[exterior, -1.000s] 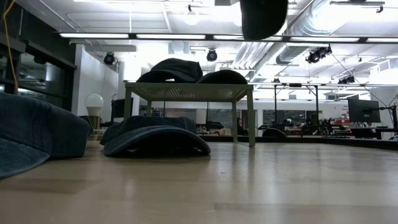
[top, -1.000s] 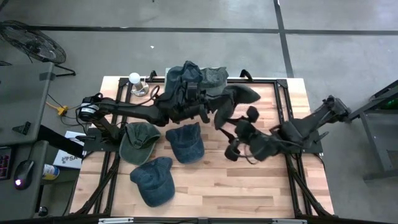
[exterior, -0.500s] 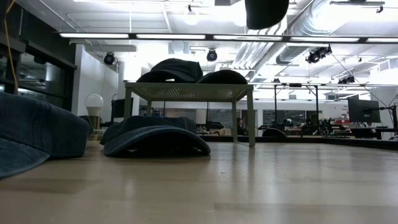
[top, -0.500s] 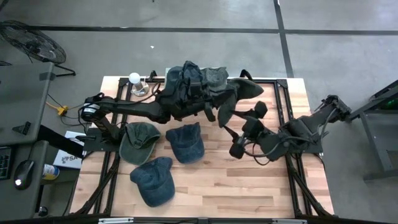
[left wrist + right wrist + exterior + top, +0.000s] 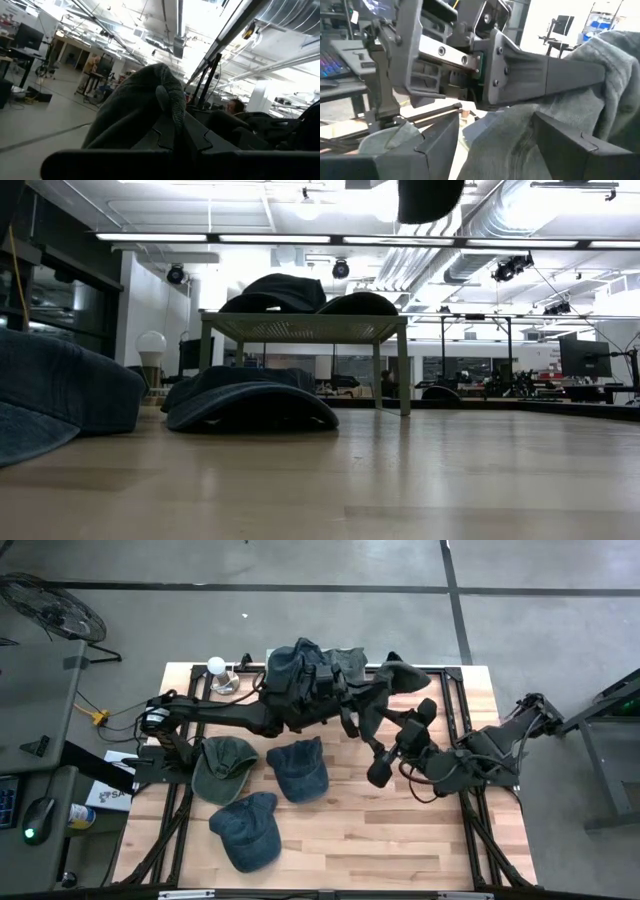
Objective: Pick & Place hat
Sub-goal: Stack the right gray cap on the gray cap on the shelf
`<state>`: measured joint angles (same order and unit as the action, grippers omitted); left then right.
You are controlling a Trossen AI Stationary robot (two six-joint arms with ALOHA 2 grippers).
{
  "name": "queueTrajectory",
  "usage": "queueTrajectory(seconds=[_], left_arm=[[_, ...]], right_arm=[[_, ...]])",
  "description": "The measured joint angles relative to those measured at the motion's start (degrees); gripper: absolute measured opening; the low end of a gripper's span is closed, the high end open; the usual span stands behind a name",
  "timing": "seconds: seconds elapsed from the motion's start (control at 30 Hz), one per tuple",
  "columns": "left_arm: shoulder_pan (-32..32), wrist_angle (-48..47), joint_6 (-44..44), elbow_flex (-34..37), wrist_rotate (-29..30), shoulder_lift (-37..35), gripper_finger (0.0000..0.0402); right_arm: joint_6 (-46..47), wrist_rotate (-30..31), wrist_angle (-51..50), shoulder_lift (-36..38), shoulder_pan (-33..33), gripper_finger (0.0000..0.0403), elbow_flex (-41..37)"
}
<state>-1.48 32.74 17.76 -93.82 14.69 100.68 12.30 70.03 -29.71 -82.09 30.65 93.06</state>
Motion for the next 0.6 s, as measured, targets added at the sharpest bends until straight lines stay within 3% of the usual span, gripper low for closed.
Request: queueTrajectory(seconds=[0.3, 0.6], left_arm=[[0.0, 0.7, -1.3, -0.1, -1.7, 0.0, 0.0], [0.0, 1.3, -0.9, -0.1, -2.5, 0.0, 0.0]], right_arm=[[-0.8, 5.2, -0.9, -2.3, -2.2, 0.0246, 0.0], [-9.2, 19.5, -1.0, -2.4, -1.0, 0.0245, 0.0]])
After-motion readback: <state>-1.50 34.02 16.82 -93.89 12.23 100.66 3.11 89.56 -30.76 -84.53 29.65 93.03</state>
